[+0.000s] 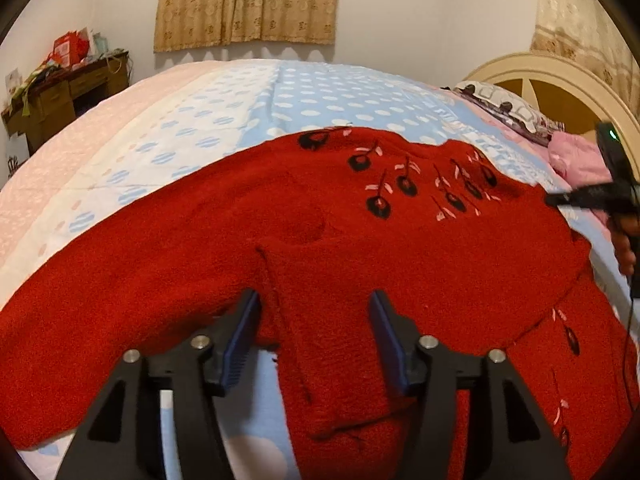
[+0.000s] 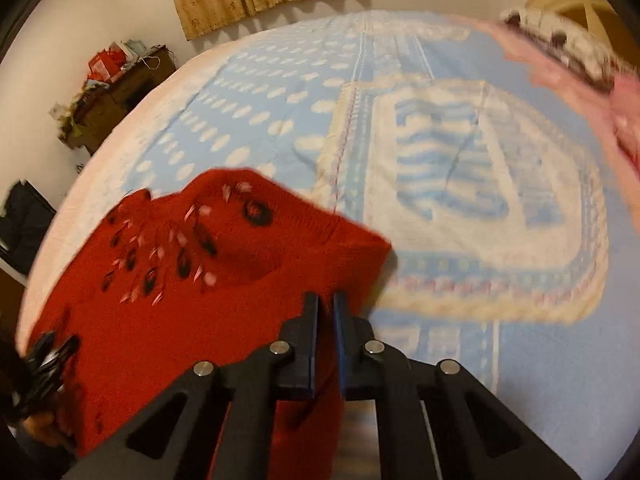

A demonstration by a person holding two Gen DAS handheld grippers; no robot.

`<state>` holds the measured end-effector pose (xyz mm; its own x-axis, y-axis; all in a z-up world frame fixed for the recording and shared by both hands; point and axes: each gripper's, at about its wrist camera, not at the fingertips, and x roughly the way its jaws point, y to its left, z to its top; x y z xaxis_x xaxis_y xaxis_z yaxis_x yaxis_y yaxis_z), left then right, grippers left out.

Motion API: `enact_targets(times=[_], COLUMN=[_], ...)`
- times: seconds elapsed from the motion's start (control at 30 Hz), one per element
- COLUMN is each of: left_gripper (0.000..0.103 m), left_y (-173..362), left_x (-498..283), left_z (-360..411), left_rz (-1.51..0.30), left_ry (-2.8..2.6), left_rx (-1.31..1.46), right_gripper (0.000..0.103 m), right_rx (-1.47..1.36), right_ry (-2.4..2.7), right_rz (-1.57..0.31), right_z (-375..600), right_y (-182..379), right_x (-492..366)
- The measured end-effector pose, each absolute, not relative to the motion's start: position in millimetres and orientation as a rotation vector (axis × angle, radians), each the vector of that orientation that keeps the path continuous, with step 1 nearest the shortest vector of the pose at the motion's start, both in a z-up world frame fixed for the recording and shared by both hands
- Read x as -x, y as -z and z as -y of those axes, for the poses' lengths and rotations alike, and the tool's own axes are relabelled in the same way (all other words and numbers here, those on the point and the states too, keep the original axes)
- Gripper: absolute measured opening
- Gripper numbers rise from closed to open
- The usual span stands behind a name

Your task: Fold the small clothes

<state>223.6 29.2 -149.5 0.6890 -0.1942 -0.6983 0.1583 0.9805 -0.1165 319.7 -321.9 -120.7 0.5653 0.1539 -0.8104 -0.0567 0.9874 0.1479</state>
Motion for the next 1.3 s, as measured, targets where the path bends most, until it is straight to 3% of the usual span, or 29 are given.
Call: enact_targets(times=[0.07,0.23,0.33,0.37,0.4,0.43,0.6,0.7,0.87,1.1,1.3], left_gripper=[0.066,0.070,0.071,0.071,0.072,0.073,0.075,0.089,0.088,0.089,0.089], left_y=[150.5,152.4,152.8,152.8,152.9,152.8,149.0,148.4,154.7,143.8,130.4], left_x=[-222.4,-220.7,-218.9,-219.1,-219.2,-218.9,-212.4,-208.2,-203.1,-183.2,-163.0], left_z=[-25.7,-21.7,-21.4,-21.9,-22.7,-22.9,-23.0,-31.7,-54.2,-67.0,-99.2], left_rz=[-0.782,-0.768,-0.763,-0.763,-0.763,-0.762,-0.742,-0.747,-0.784,-0.771,-0.748], left_ry=[0.195,0.185,0.183,0.185,0.187,0.188,0.155,0.096,0.097,0.063,-0.034], left_rx=[0.026,0.004,0.003,0.005,0.009,0.010,0.005,0.032,0.131,0.080,0.070], right_gripper=[0.005,0.005,0.012,0.027,0.050,0.055,0.055,0.055,0.055,0.056,0.060], right_rx=[-0.100,-0.052,-0.114,-0.106,-0.096,-0.092,-0.063,-0.008,0.030,-0.038,-0.059], right_ry=[-0.108,-0.037,-0.048,-0.039,-0.035,-0.045,-0.243,-0.282,-0.244,-0.279,-0.309], right_rz=[-0.896,-0.938,-0.994,-0.993,-0.985,-0.965,-0.909,-1.003,-0.990,-0.895,-0.898], right_z=[319.9,321.7,329.9,330.2,329.3,326.4,288.8,266.2,254.6,252.2,235.4], right_y=[106.4,125.7,141.9,141.3,137.6,131.0,116.0,141.8,147.5,109.5,111.2], right_x=[-322.2,-334.5,-331.4,-325.4,-317.3,-306.8,-247.7,-231.6,-221.2,-189.8,-156.8])
